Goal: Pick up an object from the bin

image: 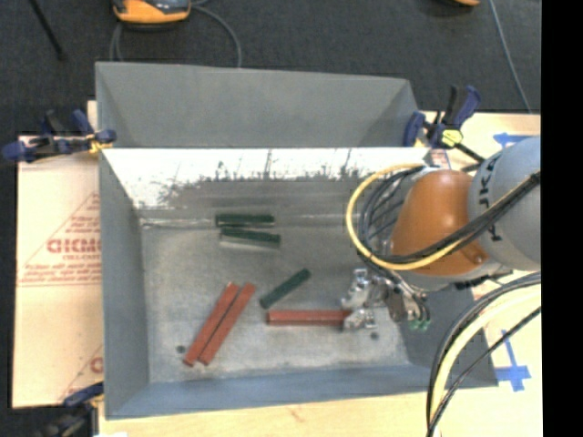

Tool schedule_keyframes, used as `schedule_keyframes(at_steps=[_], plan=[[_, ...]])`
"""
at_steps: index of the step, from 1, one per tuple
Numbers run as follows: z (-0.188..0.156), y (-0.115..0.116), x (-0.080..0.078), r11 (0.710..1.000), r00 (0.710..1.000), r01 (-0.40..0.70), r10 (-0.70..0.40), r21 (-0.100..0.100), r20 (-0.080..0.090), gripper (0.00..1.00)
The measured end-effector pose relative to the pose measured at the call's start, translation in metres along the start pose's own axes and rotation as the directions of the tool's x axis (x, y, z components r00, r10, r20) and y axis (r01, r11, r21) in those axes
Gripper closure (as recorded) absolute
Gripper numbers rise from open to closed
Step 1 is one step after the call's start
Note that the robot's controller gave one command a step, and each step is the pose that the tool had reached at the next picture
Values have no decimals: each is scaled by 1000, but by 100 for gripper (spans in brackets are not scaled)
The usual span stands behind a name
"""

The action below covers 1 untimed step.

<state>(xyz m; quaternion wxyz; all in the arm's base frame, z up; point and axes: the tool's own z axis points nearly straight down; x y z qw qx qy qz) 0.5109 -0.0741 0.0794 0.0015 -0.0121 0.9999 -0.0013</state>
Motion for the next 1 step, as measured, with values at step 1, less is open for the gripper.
schedule_keyframes(at_steps=[1], plan=[[-173, -11, 6, 998, 998, 67, -67, 1, 8, 100]])
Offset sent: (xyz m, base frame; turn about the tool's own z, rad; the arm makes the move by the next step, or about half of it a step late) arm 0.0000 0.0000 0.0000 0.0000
